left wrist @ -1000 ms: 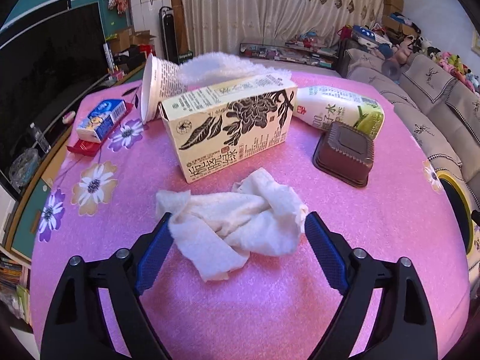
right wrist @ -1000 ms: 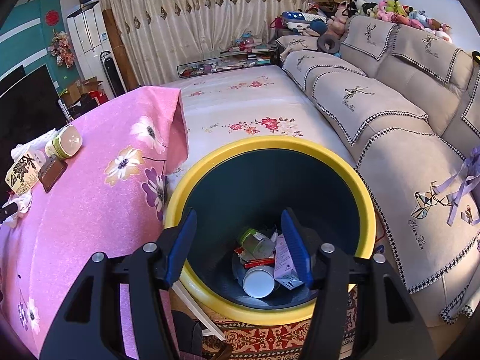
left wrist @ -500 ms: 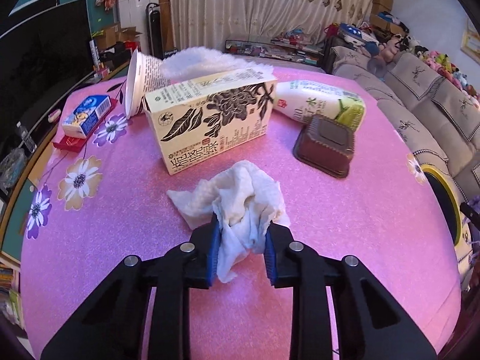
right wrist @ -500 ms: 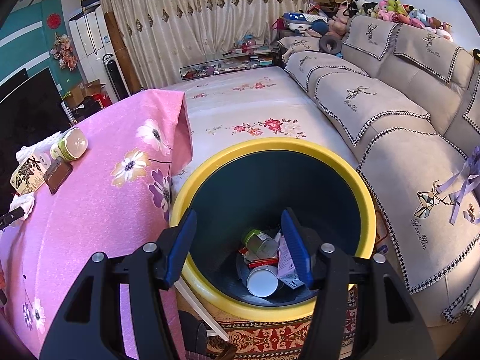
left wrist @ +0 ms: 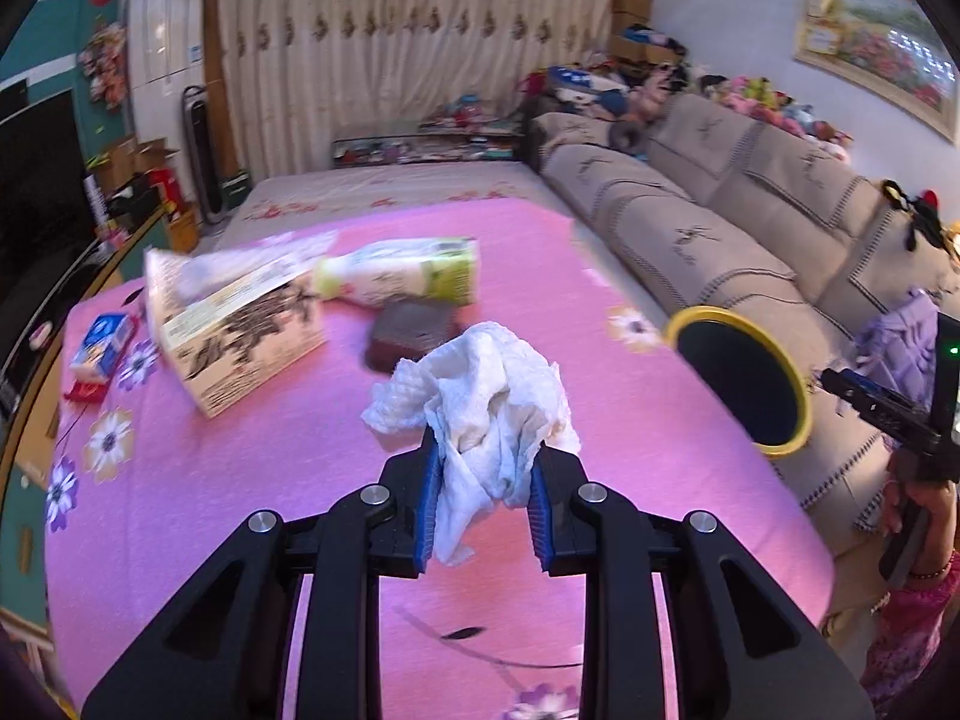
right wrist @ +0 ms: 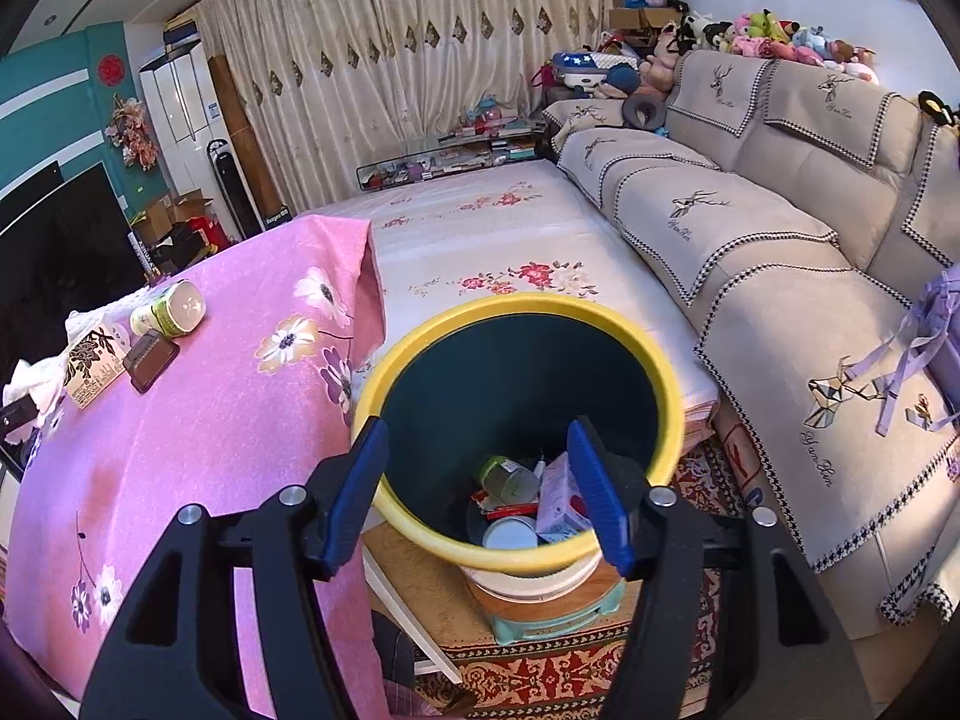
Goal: Collect trash
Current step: 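Carry the tissue over the bin and open the left tool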
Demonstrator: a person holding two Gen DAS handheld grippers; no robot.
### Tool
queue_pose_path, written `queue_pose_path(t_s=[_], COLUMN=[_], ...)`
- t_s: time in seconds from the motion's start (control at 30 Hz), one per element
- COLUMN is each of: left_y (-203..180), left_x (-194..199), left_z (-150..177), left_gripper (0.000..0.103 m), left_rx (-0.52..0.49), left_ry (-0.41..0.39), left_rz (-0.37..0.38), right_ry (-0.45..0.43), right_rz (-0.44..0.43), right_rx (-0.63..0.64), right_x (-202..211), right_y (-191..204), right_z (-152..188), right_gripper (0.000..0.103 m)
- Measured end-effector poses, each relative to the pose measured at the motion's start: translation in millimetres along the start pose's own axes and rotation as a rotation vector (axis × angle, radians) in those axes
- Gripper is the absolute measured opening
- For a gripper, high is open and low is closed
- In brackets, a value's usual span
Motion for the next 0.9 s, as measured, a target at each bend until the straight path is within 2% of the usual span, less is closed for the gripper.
queue_pose_path(t_s=[0.23,0.4,0.67,0.83,0.9], left_y=[-93.8,-159.7,-244.1,-284.5,-294.9], left_x=[-27.9,-64.0,-121.8,-159.3,-171.8], left_z=[-15.0,-15.1,-20.8,-12.9,-9.8], left_gripper=[0.025,0.025,0.025,0.026,0.033], left_rx=[-0.079,-0.107,-0.194,-0.237,-0.245], left_ry=[0.013,0.07,0.116,0.159,0.176], left_rz=[0.141,0.234,0.292,0.29,0.281], right_ry=[-0.009,-0.011,-0.009,-0.006,-0.005], right_rz=[0.06,0.095,0.135,0.15,0.154], right_rx=[-0.042,-0.087,-0.154,-0.19,-0.197], right_x=[29.3,44.8,53.4,54.9,55.9], right_y=[-39.5,-71.0,-109.0,-125.5,-129.9], right_z=[15.3,26.1,38.3,45.0,47.3], right_gripper=[0.063,0.063,0.064,0.065,0.065])
Point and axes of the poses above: each gripper's, at about its wrist camera, not at the fingertips, and x roughly against the way its jaws point, y to its left, z to its underside, the point moved 10 cm from there along -x, roughly the way its jaws point, and after that the axes turned 9 degrees about -y, right-handed, at the moved point
